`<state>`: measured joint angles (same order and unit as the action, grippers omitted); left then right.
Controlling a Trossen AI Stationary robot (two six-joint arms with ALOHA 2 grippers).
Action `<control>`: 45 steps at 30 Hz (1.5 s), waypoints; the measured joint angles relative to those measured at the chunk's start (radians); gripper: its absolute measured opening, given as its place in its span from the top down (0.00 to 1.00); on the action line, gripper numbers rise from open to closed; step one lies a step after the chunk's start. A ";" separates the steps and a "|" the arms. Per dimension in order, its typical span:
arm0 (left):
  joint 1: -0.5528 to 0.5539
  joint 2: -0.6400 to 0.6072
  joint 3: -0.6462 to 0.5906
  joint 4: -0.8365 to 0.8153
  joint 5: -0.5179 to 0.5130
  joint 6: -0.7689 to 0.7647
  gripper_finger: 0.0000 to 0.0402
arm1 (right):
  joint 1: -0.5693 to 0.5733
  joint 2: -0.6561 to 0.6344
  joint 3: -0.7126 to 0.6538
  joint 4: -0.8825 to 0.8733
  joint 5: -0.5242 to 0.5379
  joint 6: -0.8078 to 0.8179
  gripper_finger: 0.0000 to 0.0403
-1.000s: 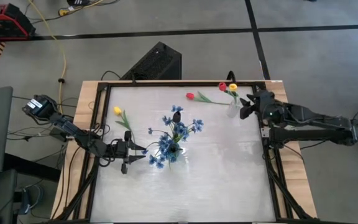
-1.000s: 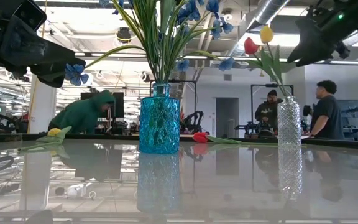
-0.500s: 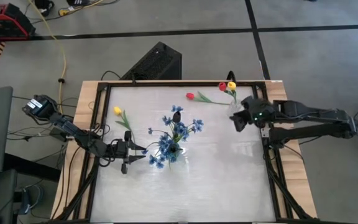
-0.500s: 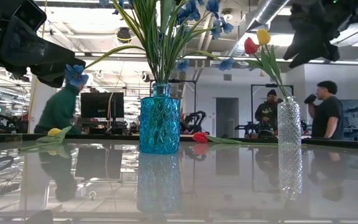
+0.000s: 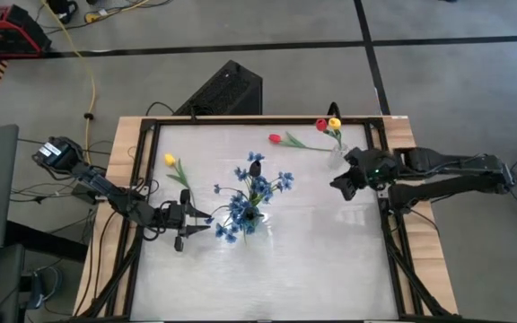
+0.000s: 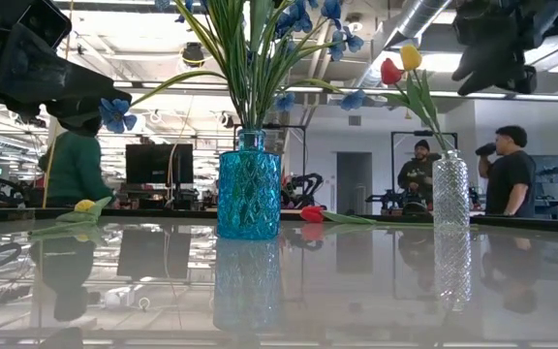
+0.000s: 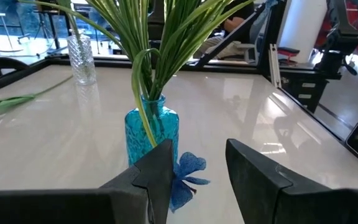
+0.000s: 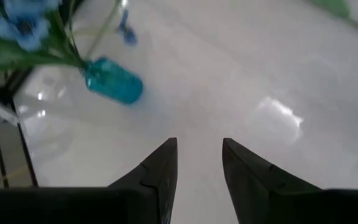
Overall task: Sort flowers into vase by color
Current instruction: Put the red tulip into the transparent vase
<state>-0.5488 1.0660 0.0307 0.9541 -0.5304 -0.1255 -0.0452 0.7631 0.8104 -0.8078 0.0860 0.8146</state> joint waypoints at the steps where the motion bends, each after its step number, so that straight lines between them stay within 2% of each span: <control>1: 0.000 0.000 0.000 -0.001 0.000 0.000 0.66 | -0.010 -0.016 0.000 0.000 0.006 -0.004 0.63; 8: 0.000 0.000 0.000 -0.007 0.000 0.001 0.66 | -0.092 -0.129 0.000 0.000 0.080 -0.034 0.66; 15: 0.000 0.000 0.000 -0.007 0.000 0.001 0.66 | -0.221 -0.193 0.000 0.001 0.401 -0.037 0.69; 18: 0.000 0.000 0.000 -0.007 0.000 0.001 0.66 | -0.313 -0.180 0.000 0.007 0.446 -0.038 0.69; 20: 0.000 0.000 0.000 -0.007 0.000 0.001 0.66 | -0.392 -0.147 0.000 0.032 0.415 -0.064 0.69; 22: 0.000 0.000 0.000 -0.007 0.000 0.008 0.66 | -0.481 -0.099 0.000 0.063 0.341 -0.115 0.69; 27: 0.000 0.000 0.000 -0.007 0.000 0.008 0.66 | -0.761 0.063 -0.001 0.165 0.076 -0.209 0.69; 32: 0.000 0.000 0.000 -0.010 0.000 0.000 0.66 | -1.016 0.210 0.003 0.284 -0.128 -0.243 0.70; 35: 0.000 0.000 0.000 -0.034 -0.001 0.002 0.66 | -1.066 0.313 0.002 0.330 -0.219 -0.244 0.70; 39: 0.000 0.000 0.000 -0.048 -0.011 0.005 0.66 | -1.091 0.447 0.002 0.398 -0.274 -0.232 0.70; 45: 0.000 0.000 0.000 -0.048 -0.025 0.005 0.66 | -1.084 0.612 0.002 0.531 -0.297 -0.262 0.70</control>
<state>-0.5488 1.0660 0.0307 0.9058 -0.5552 -0.1205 -1.1297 1.3749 0.8124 -0.2769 -0.2111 0.5522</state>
